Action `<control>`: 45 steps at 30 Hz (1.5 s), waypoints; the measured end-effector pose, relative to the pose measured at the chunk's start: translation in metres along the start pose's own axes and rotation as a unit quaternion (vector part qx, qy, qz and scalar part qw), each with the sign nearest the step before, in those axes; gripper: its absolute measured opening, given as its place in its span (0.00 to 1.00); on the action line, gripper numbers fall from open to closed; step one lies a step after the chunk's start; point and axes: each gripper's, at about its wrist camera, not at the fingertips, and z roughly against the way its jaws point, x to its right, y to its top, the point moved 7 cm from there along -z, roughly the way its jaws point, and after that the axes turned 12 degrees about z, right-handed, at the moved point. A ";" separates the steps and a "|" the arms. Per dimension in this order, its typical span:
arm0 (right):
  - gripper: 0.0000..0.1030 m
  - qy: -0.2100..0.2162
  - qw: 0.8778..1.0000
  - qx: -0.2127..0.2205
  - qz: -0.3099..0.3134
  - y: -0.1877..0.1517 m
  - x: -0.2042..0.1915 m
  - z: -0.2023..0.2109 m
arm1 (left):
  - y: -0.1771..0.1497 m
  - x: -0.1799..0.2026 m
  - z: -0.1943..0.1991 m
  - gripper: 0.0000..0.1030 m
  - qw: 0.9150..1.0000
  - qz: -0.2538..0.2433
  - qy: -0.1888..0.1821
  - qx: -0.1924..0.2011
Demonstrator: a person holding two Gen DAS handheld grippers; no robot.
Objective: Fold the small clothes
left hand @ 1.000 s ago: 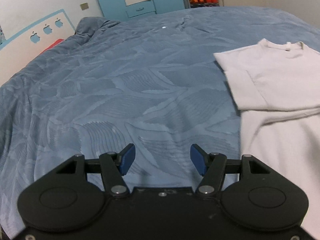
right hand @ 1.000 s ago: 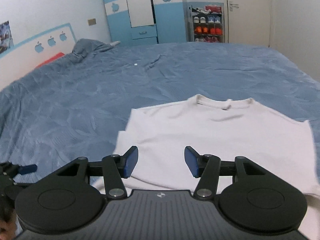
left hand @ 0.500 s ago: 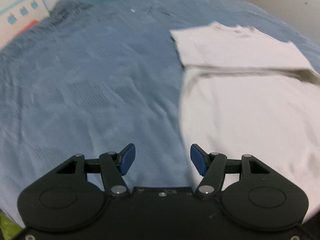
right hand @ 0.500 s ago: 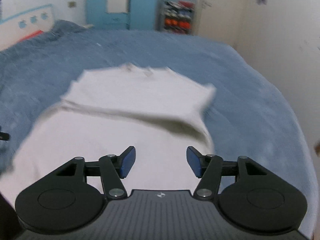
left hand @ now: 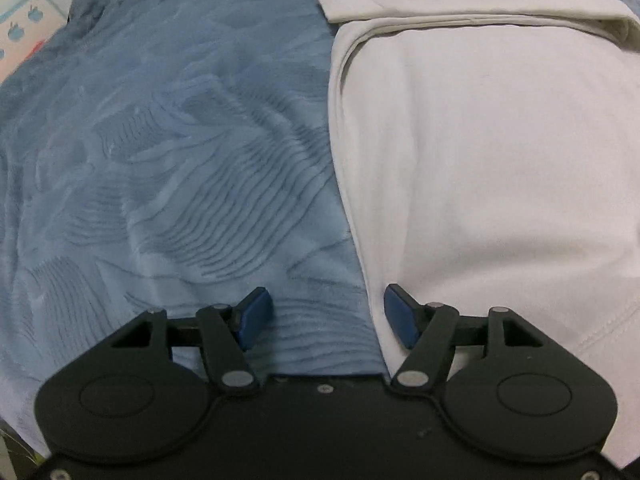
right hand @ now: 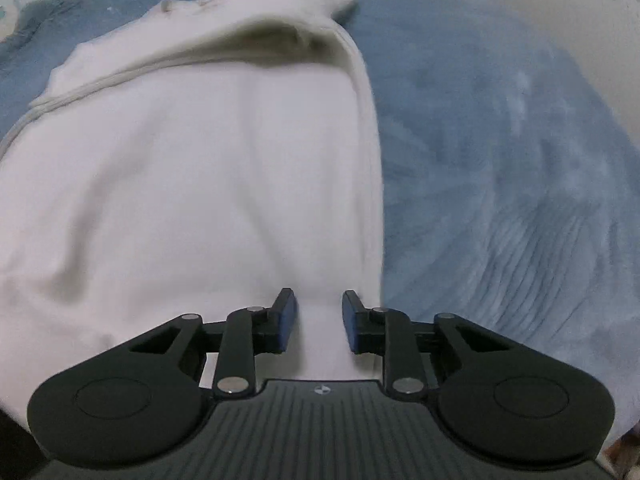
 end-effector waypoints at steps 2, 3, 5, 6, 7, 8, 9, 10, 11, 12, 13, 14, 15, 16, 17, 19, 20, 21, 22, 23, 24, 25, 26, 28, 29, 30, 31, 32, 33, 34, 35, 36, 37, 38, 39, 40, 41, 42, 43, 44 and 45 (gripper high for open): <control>0.27 -0.006 1.000 0.009 0.018 0.008 -0.005 0.009 | 0.005 0.001 0.006 0.65 1.000 -0.011 0.007 0.002; 0.26 -0.011 0.999 0.018 0.026 0.014 -0.007 0.017 | 0.011 0.002 0.012 0.64 1.000 -0.013 0.009 0.006; 0.26 -0.016 0.997 0.067 0.036 0.036 -0.010 0.039 | 0.030 0.007 0.029 0.63 0.999 -0.019 0.005 0.041; 0.26 -0.017 0.995 0.093 0.037 0.050 -0.012 0.048 | 0.042 0.012 0.038 0.63 0.998 -0.019 -0.004 0.064; 0.26 -0.019 0.992 0.120 0.035 0.065 -0.013 0.057 | 0.056 0.018 0.046 0.63 0.996 -0.018 -0.019 0.089; 0.26 -0.020 0.989 0.145 0.033 0.079 -0.014 0.061 | 0.068 0.023 0.050 0.63 0.993 -0.016 -0.029 0.111; 0.26 -0.025 0.985 0.165 0.034 0.093 -0.014 0.062 | 0.080 0.030 0.053 0.63 0.990 -0.012 -0.035 0.133; 0.31 -0.035 0.983 0.178 0.033 0.107 -0.012 0.059 | 0.093 0.036 0.053 0.63 0.987 -0.009 -0.042 0.155; 0.41 -0.046 0.981 0.188 0.035 0.120 -0.010 0.052 | 0.103 0.042 0.049 0.63 0.984 -0.009 -0.047 0.172; 0.47 -0.067 0.978 0.194 0.044 0.132 -0.008 0.042 | 0.113 0.047 0.042 0.63 0.982 -0.010 -0.046 0.183; 0.65 -0.100 0.975 0.192 0.055 0.143 -0.004 0.029 | 0.121 0.051 0.032 0.63 0.981 -0.014 -0.039 0.191; 0.75 -0.133 0.971 0.186 0.063 0.152 0.001 0.015 | 0.130 0.056 0.019 0.63 0.981 -0.019 -0.023 0.190; 0.74 -0.160 0.968 0.179 0.073 0.159 0.005 0.000 | 0.137 0.057 0.003 0.63 0.983 -0.025 -0.004 0.181; 0.74 -0.177 0.966 0.168 0.082 0.163 0.009 -0.015 | 0.141 0.057 -0.012 0.63 0.985 -0.027 0.011 0.171; 0.72 -0.181 0.967 0.157 0.091 0.168 0.011 -0.032 | 0.144 0.057 -0.023 0.63 0.986 -0.024 0.017 0.161; 0.36 -0.168 0.972 0.135 0.098 0.171 0.014 -0.058 | 0.147 0.053 -0.043 0.63 0.990 -0.011 0.008 0.140; 0.05 -0.155 0.975 0.126 0.094 0.172 0.016 -0.069 | 0.149 0.049 -0.048 0.65 0.990 -0.003 0.004 0.138; 0.04 -0.152 0.978 0.122 0.079 0.171 0.022 -0.074 | 0.151 0.047 -0.050 0.65 0.990 0.003 0.003 0.139; 0.04 -0.152 0.977 0.145 0.038 0.168 0.034 -0.069 | 0.153 0.045 -0.051 0.65 0.990 0.006 0.004 0.141; 0.04 -0.144 0.976 0.163 -0.001 0.168 0.041 -0.062 | 0.154 0.043 -0.049 0.65 0.990 0.008 0.007 0.144; 0.04 -0.129 0.976 0.170 -0.046 0.162 0.049 -0.057 | 0.154 0.040 -0.049 0.65 0.989 0.011 0.013 0.148; 0.05 -0.119 0.977 0.162 -0.073 0.156 0.053 -0.060 | 0.155 0.037 -0.050 0.65 0.989 0.014 0.017 0.149; 0.05 -0.116 0.980 0.141 -0.080 0.150 0.053 -0.069 | 0.153 0.036 -0.056 0.65 0.990 0.013 0.022 0.141; 0.04 -0.135 0.980 0.133 -0.053 0.140 0.049 -0.088 | 0.148 0.030 -0.073 0.66 0.991 0.013 0.018 0.131; 0.05 -0.148 0.979 0.137 -0.031 0.138 0.044 -0.092 | 0.144 0.028 -0.077 0.66 0.991 0.018 0.011 0.133; 0.05 -0.160 0.977 0.139 -0.015 0.137 0.039 -0.090 | 0.142 0.026 -0.079 0.66 0.990 0.026 0.006 0.138; 0.07 -0.166 0.976 0.144 -0.003 0.138 0.036 -0.083 | 0.141 0.024 -0.076 0.65 0.989 0.035 0.005 0.145; 0.13 -0.166 0.975 0.146 0.000 0.138 0.036 -0.075 | 0.142 0.024 -0.073 0.65 0.988 0.037 0.006 0.149; 0.17 -0.162 0.976 0.146 -0.008 0.137 0.037 -0.065 | 0.145 0.024 -0.067 0.64 0.987 0.040 0.009 0.153; 0.18 -0.149 0.977 0.153 -0.021 0.137 0.039 -0.053 | 0.151 0.025 -0.059 0.63 0.986 0.046 0.007 0.163; 0.18 -0.130 0.976 0.172 -0.033 0.139 0.039 -0.038 | 0.155 0.027 -0.052 0.63 0.984 0.051 0.000 0.173; 0.18 -0.114 0.973 0.196 -0.037 0.149 0.038 -0.026 | 0.163 0.030 -0.041 0.63 0.981 0.055 -0.012 0.187; 0.17 -0.106 0.967 0.228 -0.032 0.155 0.035 -0.009 | 0.172 0.034 -0.031 0.63 0.977 0.056 -0.022 0.205; 0.17 -0.107 0.962 0.249 -0.026 0.164 0.028 -0.003 | 0.183 0.039 -0.023 0.63 0.972 0.055 -0.028 0.225; 0.17 -0.108 0.955 0.274 -0.022 0.172 0.025 0.006 | 0.192 0.043 -0.017 0.63 0.969 0.054 -0.030 0.239; 0.17 -0.105 0.950 0.294 -0.022 0.179 0.021 0.009 | 0.202 0.047 -0.015 0.63 0.965 0.055 -0.031 0.255; 0.17 -0.101 0.947 0.305 -0.025 0.187 0.020 0.006 | 0.211 0.050 -0.018 0.63 0.962 0.060 -0.033 0.264; 0.17 -0.098 0.948 0.303 -0.029 0.197 0.023 -0.006 | 0.219 0.053 -0.023 0.63 0.961 0.067 -0.035 0.268; 0.17 -0.094 0.949 0.298 -0.036 0.204 0.025 -0.020 | 0.228 0.056 -0.035 0.63 0.960 0.074 -0.039 0.268; 0.16 -0.093 0.951 0.291 -0.040 0.209 0.027 -0.038 | 0.234 0.061 -0.044 0.63 0.960 0.076 -0.036 0.266; 0.16 -0.098 0.957 0.270 -0.043 0.209 0.029 -0.059 | 0.238 0.063 -0.061 0.63 0.962 0.076 -0.025 0.260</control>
